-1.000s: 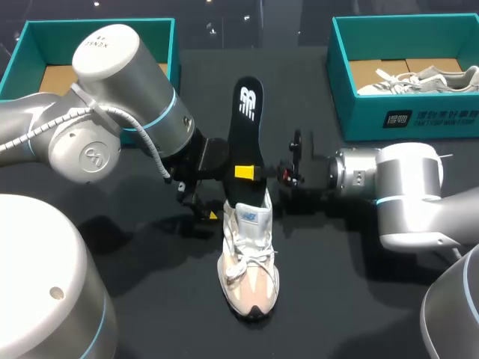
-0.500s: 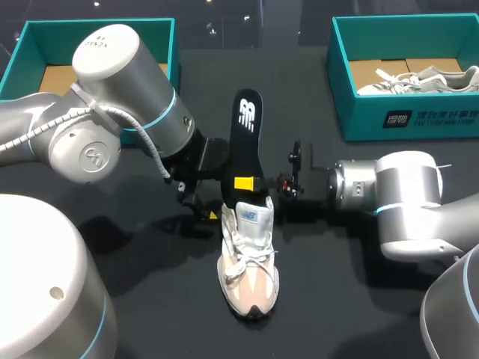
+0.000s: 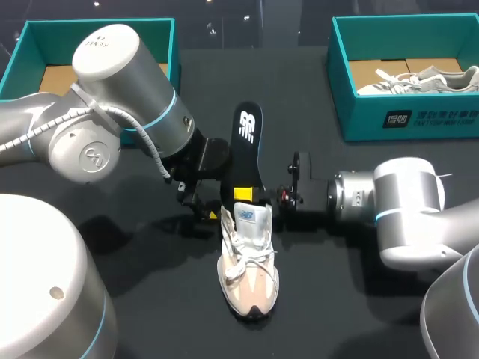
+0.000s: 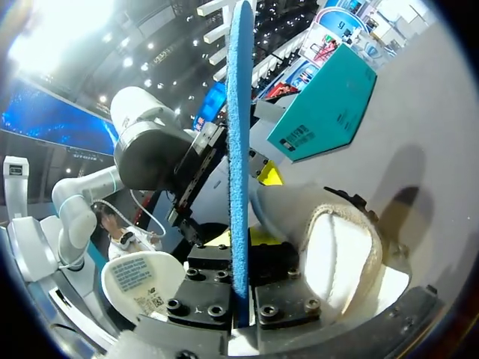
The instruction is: Take the shoe out of the shoebox, open the shoe tongue, remove and reinsert the insole, then place the shoe into the shoebox
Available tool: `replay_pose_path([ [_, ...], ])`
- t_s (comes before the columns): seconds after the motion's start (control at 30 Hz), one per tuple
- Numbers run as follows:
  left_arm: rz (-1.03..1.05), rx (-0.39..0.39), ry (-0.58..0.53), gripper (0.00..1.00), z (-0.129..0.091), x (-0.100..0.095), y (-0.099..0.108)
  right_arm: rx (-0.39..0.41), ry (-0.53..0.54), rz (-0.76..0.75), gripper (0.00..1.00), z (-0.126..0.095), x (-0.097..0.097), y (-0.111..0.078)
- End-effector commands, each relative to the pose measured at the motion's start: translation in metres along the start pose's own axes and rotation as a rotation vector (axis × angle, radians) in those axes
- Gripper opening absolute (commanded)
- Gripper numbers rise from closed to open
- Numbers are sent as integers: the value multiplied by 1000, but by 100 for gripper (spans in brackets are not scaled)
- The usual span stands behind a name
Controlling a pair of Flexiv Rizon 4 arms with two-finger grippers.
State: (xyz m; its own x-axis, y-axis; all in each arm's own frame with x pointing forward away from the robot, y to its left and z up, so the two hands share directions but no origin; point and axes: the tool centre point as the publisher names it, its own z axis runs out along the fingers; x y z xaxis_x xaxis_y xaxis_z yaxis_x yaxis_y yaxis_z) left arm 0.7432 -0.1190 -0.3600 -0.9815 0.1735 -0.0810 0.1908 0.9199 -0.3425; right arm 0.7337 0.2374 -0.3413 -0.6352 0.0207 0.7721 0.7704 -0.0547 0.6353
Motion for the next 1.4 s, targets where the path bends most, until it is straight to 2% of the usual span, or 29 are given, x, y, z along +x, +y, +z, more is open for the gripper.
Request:
replay_pose_path([
  [0.03, 1, -1, 0, 100, 1, 0, 0, -20, -1, 9, 0, 2, -5, -34],
  [0.33, 1, -1, 0, 100, 1, 0, 0, -24, -9, 27, 0, 2, -2, -41],
  [0.5, 1, -1, 0, 100, 1, 0, 0, -19, -17, 11, 0, 3, 3, -36],
  [0.67, 1, -1, 0, 100, 1, 0, 0, -7, -12, -8, 17, 3, 5, -31],
  [1.4, 1, -1, 0, 100, 1, 0, 0, 41, -13, -84, 22, 3, 14, -5],
])
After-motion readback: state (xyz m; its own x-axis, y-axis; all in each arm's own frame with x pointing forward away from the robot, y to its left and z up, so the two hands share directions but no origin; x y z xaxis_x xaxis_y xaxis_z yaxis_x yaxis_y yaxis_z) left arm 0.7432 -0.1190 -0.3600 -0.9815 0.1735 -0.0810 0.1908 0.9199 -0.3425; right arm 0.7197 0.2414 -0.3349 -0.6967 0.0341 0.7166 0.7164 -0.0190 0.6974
